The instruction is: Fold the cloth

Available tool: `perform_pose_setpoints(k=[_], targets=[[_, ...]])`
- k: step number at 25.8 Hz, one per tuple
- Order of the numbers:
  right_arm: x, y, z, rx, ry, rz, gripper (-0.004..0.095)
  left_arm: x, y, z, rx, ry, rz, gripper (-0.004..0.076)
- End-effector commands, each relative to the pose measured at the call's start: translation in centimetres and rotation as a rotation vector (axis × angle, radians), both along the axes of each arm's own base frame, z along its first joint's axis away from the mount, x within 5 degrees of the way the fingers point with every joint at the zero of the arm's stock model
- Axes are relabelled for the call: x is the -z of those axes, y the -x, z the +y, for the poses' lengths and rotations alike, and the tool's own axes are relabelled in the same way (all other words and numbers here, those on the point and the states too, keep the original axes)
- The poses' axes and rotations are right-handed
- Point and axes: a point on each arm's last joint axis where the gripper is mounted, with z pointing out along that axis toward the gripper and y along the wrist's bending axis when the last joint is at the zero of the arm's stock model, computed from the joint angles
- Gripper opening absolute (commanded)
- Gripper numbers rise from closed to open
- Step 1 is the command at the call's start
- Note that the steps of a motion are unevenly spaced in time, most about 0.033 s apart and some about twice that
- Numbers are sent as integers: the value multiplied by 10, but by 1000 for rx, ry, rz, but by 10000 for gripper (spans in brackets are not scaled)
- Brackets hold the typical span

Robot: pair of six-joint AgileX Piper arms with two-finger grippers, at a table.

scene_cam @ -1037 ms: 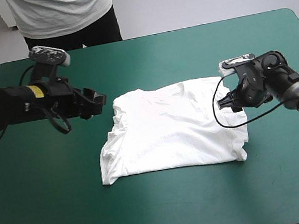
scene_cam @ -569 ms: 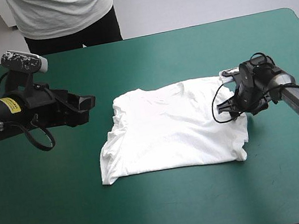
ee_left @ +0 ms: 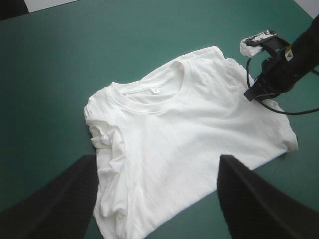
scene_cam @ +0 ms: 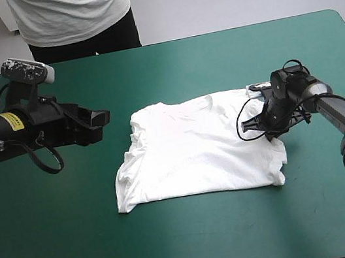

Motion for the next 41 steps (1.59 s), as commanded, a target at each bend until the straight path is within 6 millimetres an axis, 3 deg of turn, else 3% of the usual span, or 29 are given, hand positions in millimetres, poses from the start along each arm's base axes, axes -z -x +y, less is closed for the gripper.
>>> perform_pose_setpoints(k=[1,4,8,17,20,25,28,34,36,41], targets=[[-29,-2,-8,-19,51,-107,-13,-9,13,1,22,24,1,493],[-62,-3,-3,-17,-8,-176,-13,-9,13,1,22,24,1,493],[-69,-4,9,-34,-112,-185,-13,-9,13,1,22,24,1,493],[-35,-6,62,-187,-91,-136,-13,-9,13,1,23,20,-1,493],[-25,-9,65,-201,-84,-116,-13,-9,13,1,24,21,-1,493],[-31,-10,61,-239,-26,-129,14,-9,13,1,24,21,-1,493],[-42,-11,61,-265,-9,-115,142,-9,13,1,29,22,-1,493],[-69,-13,62,-268,-14,-116,590,-9,13,1,29,15,-5,493],[-80,-12,61,-264,-14,-119,635,-8,13,2,31,8,-8,493],[-113,2,48,-248,58,-186,631,-11,18,5,23,3,-28,493]])
